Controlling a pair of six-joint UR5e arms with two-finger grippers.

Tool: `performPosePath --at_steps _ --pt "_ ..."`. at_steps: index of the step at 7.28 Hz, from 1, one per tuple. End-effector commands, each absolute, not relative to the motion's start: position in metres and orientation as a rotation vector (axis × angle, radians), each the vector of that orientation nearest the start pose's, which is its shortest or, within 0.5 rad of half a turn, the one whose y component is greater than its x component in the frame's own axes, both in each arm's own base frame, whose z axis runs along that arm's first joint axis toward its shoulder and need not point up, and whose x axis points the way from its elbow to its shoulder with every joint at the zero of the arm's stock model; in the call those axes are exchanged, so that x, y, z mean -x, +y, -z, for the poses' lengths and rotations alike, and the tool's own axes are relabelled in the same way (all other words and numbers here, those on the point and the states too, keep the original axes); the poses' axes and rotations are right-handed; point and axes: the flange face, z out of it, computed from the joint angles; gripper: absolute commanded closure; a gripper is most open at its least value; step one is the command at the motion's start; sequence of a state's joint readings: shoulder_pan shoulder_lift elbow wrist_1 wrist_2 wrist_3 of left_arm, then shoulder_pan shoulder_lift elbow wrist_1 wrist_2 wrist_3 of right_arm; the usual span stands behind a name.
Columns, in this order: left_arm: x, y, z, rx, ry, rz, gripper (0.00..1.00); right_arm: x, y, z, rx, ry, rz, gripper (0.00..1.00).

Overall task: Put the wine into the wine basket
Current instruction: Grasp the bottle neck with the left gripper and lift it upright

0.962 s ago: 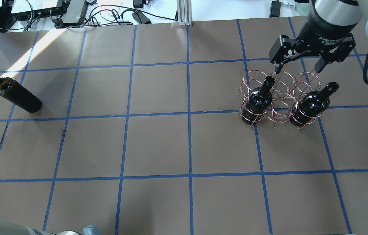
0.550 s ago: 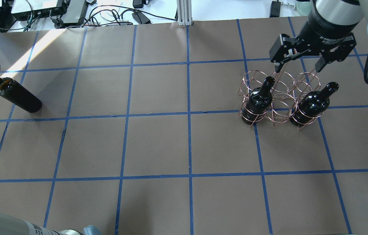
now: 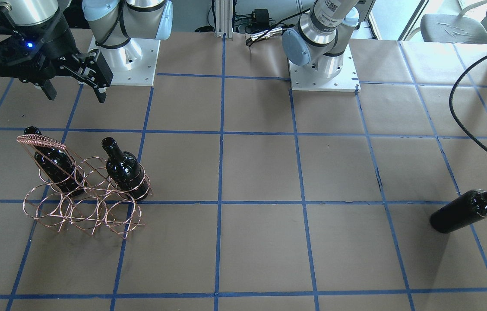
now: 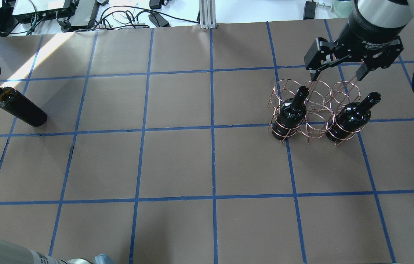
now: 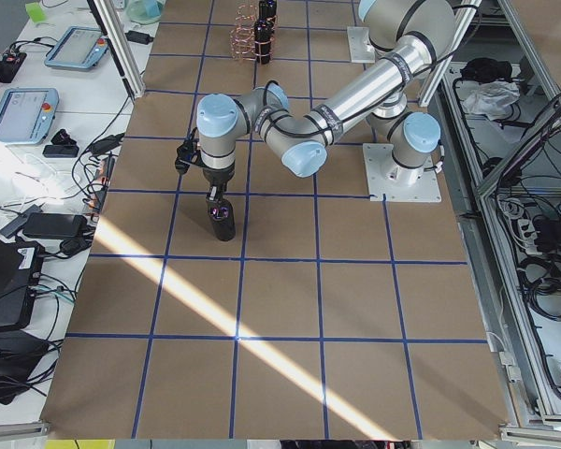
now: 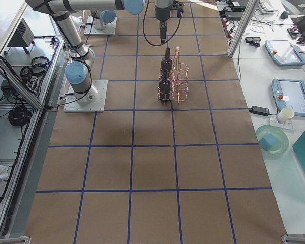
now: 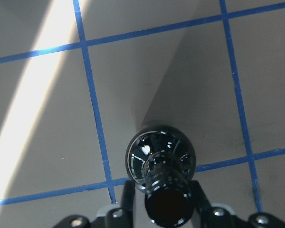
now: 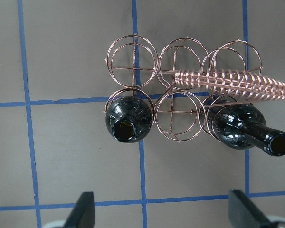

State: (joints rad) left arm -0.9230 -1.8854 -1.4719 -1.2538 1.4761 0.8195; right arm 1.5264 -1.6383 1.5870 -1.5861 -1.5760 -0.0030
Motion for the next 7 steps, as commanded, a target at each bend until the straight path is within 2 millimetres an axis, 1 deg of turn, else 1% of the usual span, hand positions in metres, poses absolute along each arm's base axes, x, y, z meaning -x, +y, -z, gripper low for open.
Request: performPosePath --at_steps 1,2,3,4,5,6,7 --pt "-0.2498 -0.5884 -0.4 -0.301 3.138 0.267 0.57 -0.1112 -0.4745 -0.5136 -0.063 3.152 0.104 0.0" --pt "-0.2453 -0.5904 -0.4002 -0.32 3.135 0.269 0.52 -0.1115 -0.4745 -0.5136 -0.066 3.148 0.104 0.0" --pt "-0.2455 -0.5904 -0.4003 -0.327 3.132 0.269 0.52 -0.1114 -0.4745 -0.5136 -0.066 3.15 0.104 0.0" --pt "-0.2457 -0.5907 -0.3994 -0.332 3.132 0.267 0.53 -0.1114 -0.4744 -0.5134 -0.063 3.15 0.101 0.0" --pt "-0.2459 -0.591 -0.4016 -0.337 3.126 0.276 0.59 -0.1117 -0.4745 -0.5136 -0.065 3.147 0.104 0.0" --pt "-0.2468 -0.5922 -0.404 -0.34 3.112 0.294 0.77 -0.1117 -0.4744 -0.5134 -0.065 3.147 0.101 0.0" --pt "-0.2459 -0.591 -0.4078 -0.335 3.108 0.301 0.97 -0.1105 -0.4747 -0.5136 -0.063 3.152 0.104 0.0"
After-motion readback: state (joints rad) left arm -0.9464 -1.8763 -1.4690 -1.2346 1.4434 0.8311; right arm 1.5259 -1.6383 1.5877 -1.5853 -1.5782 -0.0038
